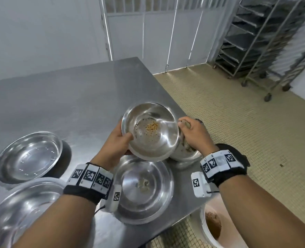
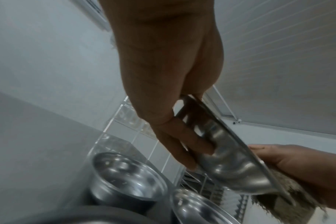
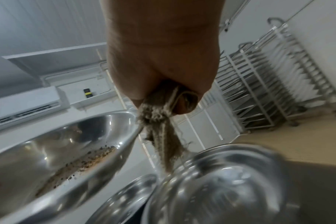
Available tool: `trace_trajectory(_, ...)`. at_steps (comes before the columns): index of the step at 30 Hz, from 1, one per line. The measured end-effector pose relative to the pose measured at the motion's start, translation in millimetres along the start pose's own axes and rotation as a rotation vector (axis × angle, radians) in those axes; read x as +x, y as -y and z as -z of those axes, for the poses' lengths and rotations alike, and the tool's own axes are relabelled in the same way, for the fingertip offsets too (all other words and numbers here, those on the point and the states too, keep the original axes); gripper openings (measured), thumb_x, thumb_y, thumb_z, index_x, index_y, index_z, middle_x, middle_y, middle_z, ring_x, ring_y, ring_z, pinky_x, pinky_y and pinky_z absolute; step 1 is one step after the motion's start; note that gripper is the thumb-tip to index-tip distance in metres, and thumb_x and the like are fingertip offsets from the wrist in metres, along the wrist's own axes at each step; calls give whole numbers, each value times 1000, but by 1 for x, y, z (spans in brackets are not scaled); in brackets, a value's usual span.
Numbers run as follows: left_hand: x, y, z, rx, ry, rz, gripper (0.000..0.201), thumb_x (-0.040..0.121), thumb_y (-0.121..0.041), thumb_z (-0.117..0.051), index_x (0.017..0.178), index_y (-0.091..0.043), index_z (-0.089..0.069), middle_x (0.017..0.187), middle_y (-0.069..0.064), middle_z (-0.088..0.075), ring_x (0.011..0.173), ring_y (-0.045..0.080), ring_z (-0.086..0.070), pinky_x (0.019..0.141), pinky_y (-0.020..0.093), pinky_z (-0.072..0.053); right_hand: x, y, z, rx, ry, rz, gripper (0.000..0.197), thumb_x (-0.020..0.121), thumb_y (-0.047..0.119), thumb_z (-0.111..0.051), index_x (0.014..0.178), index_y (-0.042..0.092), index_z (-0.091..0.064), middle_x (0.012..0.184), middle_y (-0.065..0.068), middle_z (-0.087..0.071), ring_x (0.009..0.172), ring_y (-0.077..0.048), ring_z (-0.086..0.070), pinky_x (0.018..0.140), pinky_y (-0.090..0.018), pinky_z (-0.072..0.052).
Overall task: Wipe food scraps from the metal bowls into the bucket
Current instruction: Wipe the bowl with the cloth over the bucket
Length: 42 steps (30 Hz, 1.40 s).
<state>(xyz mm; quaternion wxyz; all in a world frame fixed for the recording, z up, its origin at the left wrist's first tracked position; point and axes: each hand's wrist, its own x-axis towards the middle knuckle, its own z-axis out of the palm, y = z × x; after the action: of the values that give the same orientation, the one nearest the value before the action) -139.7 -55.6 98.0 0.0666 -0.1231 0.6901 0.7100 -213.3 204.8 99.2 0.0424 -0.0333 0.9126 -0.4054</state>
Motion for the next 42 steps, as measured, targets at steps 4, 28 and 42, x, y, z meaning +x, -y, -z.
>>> trace_trajectory(4, -8, 3, -68, 172, 32, -46, 57, 99, 3, -48, 144, -31, -48, 98, 16, -73, 71, 29, -75, 57, 39, -59, -29, -52, 47, 75, -138, -45, 19, 105, 43, -50, 103, 33, -66, 91, 6, -70, 83, -16, -68, 72, -33, -56)
trace_trajectory(28, -126, 104, -411, 609, 159, 12, 38, 96, -32, -64, 130, -48, -56, 118, -10, -73, 108, 19, -70, 95, 47, -58, -204, -327, 233, 189, -33, -179, 13, 98, 21, -65, 107, 32, -66, 102, 13, -68, 91, -5, -66, 71, -22, -54)
trace_trajectory(42, -148, 102, -437, 724, 218, -71, 38, 103, -18, -54, 123, -49, -49, 110, -19, -65, 97, -7, -60, 73, 11, -43, -203, -348, 216, -91, -67, 126, 18, 100, 27, -58, 117, 31, -62, 84, 11, -69, 74, -4, -64, 64, -27, -52)
